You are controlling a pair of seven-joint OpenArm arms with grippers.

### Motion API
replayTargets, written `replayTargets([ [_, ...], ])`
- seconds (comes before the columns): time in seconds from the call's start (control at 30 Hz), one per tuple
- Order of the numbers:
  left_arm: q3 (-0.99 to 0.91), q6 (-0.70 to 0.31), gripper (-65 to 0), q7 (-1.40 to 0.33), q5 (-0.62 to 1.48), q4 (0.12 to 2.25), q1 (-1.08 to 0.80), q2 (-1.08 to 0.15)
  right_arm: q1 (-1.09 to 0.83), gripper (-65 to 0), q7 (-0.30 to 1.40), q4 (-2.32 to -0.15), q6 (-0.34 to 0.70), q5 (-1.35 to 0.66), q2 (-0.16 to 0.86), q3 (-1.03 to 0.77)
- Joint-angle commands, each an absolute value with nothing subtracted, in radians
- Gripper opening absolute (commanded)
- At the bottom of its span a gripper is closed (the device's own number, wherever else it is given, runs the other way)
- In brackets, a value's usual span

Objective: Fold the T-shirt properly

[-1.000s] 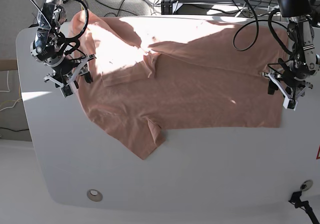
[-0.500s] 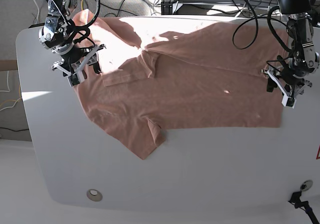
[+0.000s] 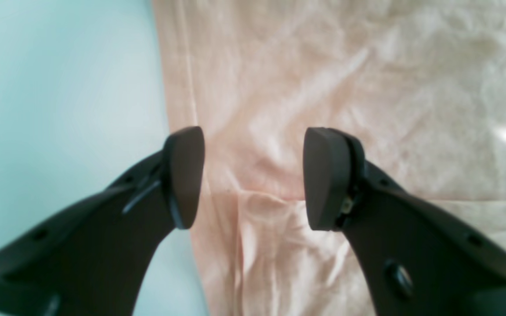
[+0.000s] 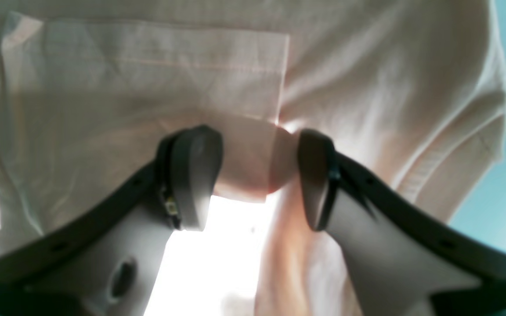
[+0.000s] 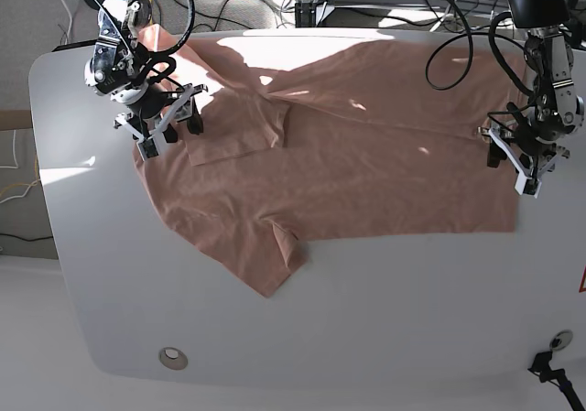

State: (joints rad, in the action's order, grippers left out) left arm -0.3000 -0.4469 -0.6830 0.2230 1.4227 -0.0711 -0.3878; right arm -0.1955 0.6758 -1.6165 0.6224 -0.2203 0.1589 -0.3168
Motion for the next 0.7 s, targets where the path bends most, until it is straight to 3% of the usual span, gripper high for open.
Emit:
replayTargets([
  [0.0,-0.305,-0.444,-31.3,-0.668,0.228,1.425,-0.059,-0.404,-0.177,-34.2,0.682,-1.577,0.622,-0.219,0.173,-0.318],
  [0.67,-0.306,-0.444,-31.3,-0.668,0.228,1.425,-0.059,-0.406,-0.206,-34.2,0.641,-1.520,0.622,-0.226,0.199,-0.315],
])
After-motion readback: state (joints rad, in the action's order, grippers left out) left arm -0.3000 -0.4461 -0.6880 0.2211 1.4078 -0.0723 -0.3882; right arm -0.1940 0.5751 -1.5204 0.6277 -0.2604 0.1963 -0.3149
